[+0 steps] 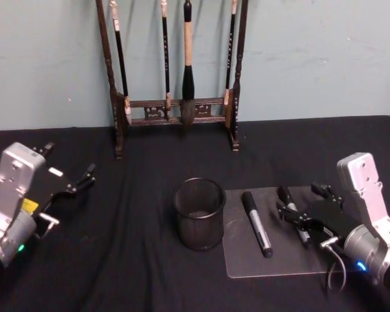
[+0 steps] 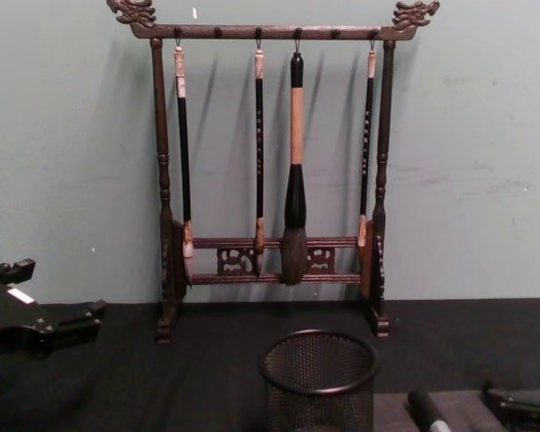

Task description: Pick up the water-based marker from the table and place it into the pen holder.

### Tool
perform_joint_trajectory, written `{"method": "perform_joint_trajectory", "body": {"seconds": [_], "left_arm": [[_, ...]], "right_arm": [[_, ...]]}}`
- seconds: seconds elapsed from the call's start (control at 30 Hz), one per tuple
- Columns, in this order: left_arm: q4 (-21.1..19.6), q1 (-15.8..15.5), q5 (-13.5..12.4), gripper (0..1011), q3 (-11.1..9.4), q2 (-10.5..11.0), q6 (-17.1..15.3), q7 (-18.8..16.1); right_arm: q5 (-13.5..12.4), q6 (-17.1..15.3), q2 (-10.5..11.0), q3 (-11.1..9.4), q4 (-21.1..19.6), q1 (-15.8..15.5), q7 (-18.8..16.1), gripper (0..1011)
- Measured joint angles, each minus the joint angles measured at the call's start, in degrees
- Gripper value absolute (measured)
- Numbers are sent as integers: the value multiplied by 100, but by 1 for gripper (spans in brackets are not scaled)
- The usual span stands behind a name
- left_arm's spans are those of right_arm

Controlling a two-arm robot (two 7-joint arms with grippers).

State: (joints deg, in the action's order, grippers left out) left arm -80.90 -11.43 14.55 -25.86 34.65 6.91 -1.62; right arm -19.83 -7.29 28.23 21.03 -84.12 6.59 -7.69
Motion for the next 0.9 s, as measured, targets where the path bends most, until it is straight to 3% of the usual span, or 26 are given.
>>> {"method": "perform_joint_trajectory", "body": {"seconds": [0.9], "left_arm": [[0, 0, 0, 1009, 0, 0, 0, 0]], "right_arm": [[251, -78, -313, -189, 436, 53, -407, 1002]]}}
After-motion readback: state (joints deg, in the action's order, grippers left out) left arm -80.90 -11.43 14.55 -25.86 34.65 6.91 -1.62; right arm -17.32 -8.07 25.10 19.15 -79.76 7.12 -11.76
